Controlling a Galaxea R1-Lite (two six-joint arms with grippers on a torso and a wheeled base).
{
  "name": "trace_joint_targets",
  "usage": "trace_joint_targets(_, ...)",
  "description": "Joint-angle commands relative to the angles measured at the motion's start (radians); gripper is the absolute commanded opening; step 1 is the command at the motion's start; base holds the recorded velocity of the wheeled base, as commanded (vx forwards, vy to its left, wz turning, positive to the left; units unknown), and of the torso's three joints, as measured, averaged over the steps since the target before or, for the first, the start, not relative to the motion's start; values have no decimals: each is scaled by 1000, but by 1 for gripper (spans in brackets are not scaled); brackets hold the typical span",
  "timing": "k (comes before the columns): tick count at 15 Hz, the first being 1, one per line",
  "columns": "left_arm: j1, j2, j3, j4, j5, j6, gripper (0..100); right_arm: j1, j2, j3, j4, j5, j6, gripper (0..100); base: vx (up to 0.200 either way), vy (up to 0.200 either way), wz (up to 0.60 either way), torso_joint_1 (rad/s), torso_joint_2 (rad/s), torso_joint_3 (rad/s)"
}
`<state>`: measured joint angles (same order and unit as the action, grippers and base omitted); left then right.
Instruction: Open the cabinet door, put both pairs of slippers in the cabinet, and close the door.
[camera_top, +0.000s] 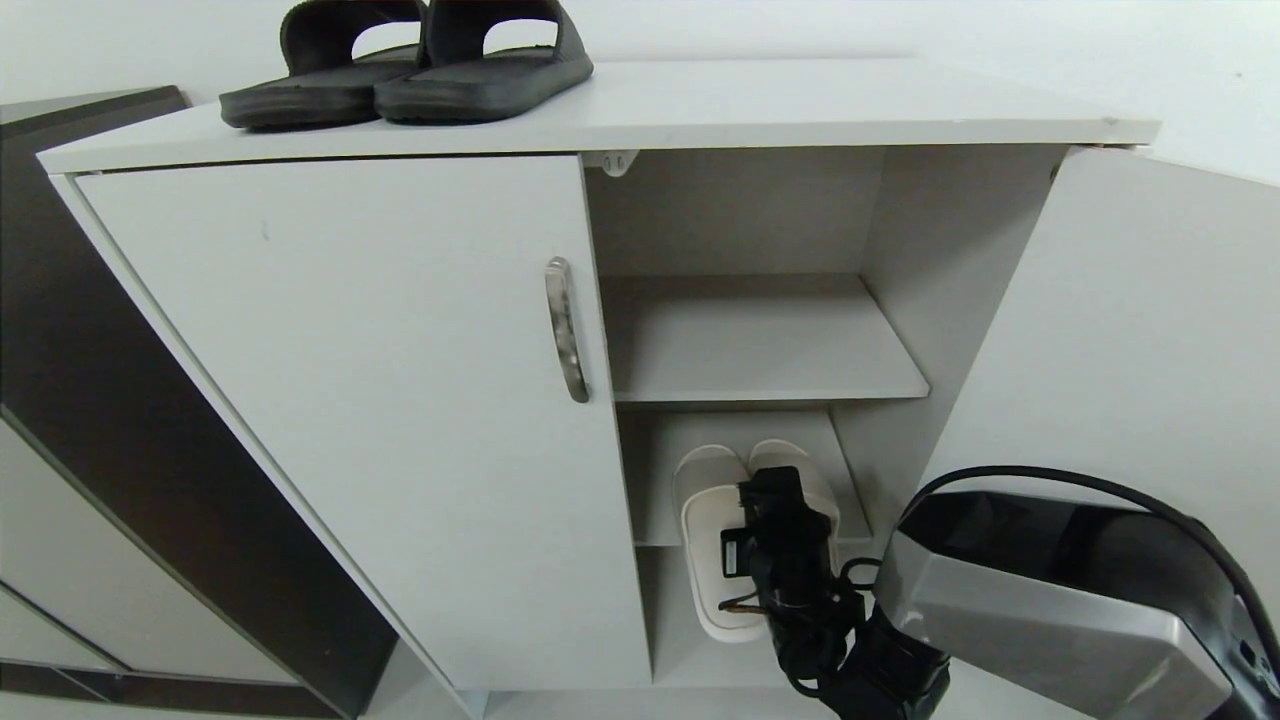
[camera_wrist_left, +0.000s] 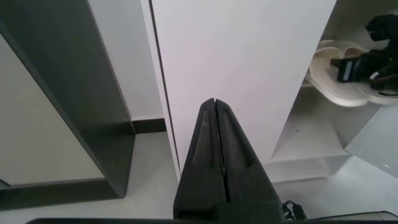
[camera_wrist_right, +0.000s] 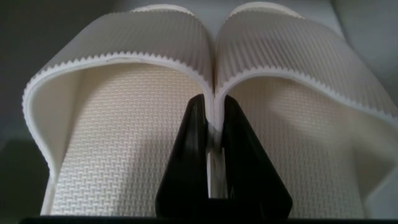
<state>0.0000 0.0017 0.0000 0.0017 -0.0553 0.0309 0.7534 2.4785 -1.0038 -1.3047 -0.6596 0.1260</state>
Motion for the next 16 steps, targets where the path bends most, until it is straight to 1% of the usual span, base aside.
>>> trace_joint_targets(1, 0, 1, 0, 0, 0, 0, 0, -29, 39, -84, 33, 0, -8, 0, 0, 0, 0, 0, 0, 0)
trace_joint_targets(7, 0, 0, 0, 0, 0, 0, 0, -74, 76, -315, 199, 1, -8, 0, 0, 0, 0, 0, 0, 0)
trace_joint_targets(12, 0, 1, 0, 0, 0, 0, 0, -100, 86, -395, 260, 15, -8, 0, 0, 0, 0, 0, 0, 0)
trace_joint_targets(16, 0, 1, 0, 0, 0, 0, 0, -105, 111, -437, 269, 15, -11, 0, 0, 0, 0, 0, 0, 0)
